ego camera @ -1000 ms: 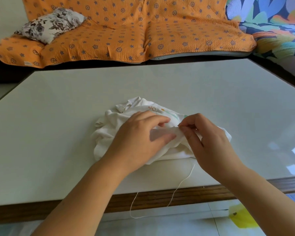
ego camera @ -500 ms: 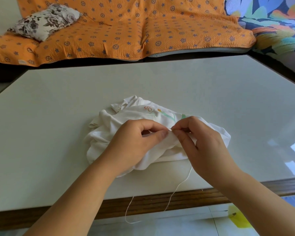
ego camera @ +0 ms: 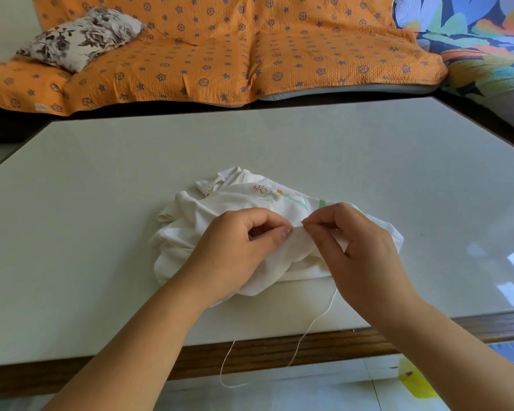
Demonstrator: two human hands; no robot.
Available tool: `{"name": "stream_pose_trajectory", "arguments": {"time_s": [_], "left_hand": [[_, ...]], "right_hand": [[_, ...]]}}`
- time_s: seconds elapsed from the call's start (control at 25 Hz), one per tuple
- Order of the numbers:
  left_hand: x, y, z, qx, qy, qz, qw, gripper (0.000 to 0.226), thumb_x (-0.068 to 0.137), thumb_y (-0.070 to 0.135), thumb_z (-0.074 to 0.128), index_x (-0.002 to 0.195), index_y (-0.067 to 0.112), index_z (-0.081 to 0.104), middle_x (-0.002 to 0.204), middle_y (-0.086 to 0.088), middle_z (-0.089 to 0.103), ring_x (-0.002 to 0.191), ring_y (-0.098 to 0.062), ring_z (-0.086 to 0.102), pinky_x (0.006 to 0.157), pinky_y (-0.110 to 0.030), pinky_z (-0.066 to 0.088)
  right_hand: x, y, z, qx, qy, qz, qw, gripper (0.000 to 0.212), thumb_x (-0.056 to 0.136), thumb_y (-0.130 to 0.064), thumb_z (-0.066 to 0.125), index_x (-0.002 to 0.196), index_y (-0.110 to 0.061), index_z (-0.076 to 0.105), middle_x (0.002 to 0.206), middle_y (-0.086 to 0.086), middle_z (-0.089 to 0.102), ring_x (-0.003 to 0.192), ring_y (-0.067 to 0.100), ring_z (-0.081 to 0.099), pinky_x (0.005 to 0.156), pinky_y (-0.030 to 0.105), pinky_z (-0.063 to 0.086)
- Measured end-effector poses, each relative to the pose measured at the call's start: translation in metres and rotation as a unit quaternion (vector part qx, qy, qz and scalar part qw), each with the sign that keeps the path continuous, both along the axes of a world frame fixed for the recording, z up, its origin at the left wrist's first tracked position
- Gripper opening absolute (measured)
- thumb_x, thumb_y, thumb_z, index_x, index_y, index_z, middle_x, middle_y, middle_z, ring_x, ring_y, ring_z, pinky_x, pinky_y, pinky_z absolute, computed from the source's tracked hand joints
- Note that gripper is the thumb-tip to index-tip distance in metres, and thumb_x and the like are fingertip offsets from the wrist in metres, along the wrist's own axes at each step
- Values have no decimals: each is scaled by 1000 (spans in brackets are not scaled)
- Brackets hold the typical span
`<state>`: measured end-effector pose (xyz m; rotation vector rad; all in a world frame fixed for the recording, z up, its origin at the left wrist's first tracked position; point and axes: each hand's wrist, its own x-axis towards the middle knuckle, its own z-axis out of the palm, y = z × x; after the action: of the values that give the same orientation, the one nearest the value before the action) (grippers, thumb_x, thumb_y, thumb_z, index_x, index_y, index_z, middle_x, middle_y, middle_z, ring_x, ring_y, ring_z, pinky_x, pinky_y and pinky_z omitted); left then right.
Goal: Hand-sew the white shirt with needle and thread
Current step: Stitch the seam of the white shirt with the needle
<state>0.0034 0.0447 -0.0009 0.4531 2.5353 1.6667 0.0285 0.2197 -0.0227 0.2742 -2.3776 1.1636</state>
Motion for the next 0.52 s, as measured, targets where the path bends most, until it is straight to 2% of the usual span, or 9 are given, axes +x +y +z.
{"name": "stream_pose_trajectory", "arguments": {"time_s": [0.08,0.16,0.24,0.36,0.52], "left_hand": [[0,1,-1,2,-1,5,1000,14,91,19,67,84,30,72,73,23,69,70,10,60,67,-4,42],[0,0,-1,0,-6,8,1000,13,92,20,66,83,29,72,71,23,68,69,10,60,65,-3,40],[-1,-1,-1,1,-7,8,1000,13,92,21,66,84,28,73,74,21,70,71,8,61,67,-4,42],[-2,-1,-3,8,-6,7,1000,12,93,22,66,87,26,75,82,11,73,74,5,62,70,-6,45],[-3,-2,-4,13,-6,4,1000,11,93,21,65,89,24,74,80,10,72,73,5,61,71,-9,46]], "right_hand": [[4,-1,5,-9,55,-45,997,4,89,-18,66,89,-20,70,90,-10,58,86,4,56,72,9,39],[12,-2,13,-19,89,-55,994,4,87,-21,67,87,-22,72,80,-8,60,73,5,55,65,9,39],[21,-5,19,-55,27,-15,998,6,88,-25,69,84,-28,72,64,-7,62,60,9,57,56,13,42],[24,-8,18,-76,-137,24,987,9,89,-29,64,83,-33,70,55,-5,62,48,6,56,52,12,43],[20,-6,16,-97,-200,11,975,10,92,-29,61,86,-31,70,49,-5,61,40,5,50,47,10,40]]}}
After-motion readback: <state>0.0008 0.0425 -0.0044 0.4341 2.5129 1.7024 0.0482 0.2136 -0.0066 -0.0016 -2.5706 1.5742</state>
